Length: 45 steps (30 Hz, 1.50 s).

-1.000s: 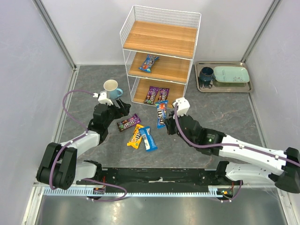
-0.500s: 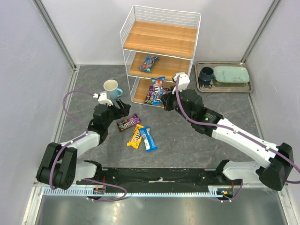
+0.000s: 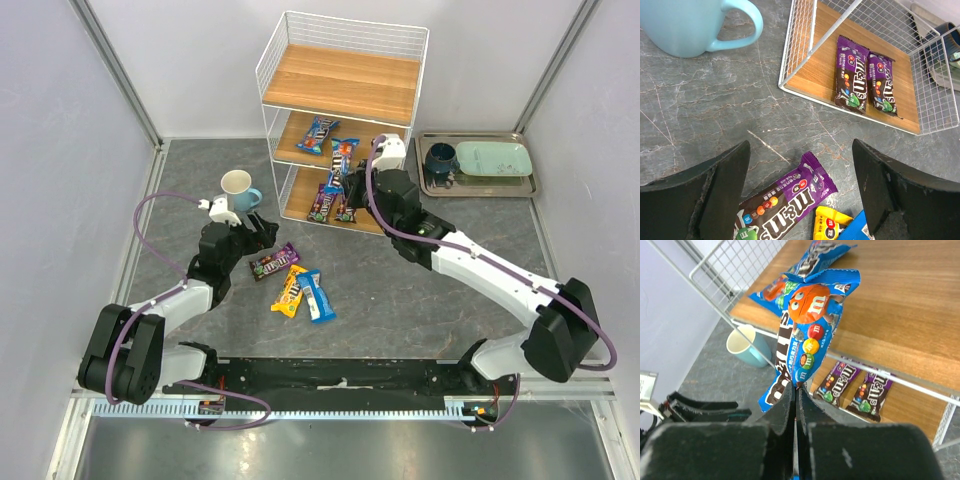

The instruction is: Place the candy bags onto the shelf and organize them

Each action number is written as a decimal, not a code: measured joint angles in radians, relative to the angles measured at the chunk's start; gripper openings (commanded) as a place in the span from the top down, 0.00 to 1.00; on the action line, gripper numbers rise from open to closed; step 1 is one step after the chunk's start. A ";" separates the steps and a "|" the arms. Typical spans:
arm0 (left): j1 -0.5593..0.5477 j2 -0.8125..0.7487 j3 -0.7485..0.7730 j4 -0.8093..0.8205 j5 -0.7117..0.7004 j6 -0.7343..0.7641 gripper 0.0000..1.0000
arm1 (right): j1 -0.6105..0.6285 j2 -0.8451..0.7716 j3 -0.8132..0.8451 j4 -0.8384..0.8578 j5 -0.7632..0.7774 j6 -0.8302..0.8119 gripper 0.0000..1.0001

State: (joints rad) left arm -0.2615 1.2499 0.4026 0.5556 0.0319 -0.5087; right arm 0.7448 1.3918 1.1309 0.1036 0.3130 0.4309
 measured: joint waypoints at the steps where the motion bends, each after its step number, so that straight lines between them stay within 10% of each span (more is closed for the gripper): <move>1: 0.000 0.000 0.000 0.000 0.000 0.000 0.11 | -0.001 0.006 0.002 0.013 0.008 0.002 1.00; 45: 0.000 0.000 0.000 0.000 -0.003 0.000 0.10 | -0.006 0.294 0.051 0.528 0.217 -0.140 1.00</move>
State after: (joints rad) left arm -0.2615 1.2499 0.4026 0.5556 0.0284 -0.5087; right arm 0.7387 1.6855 1.1820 0.6315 0.5304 0.2909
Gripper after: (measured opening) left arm 0.896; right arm 0.010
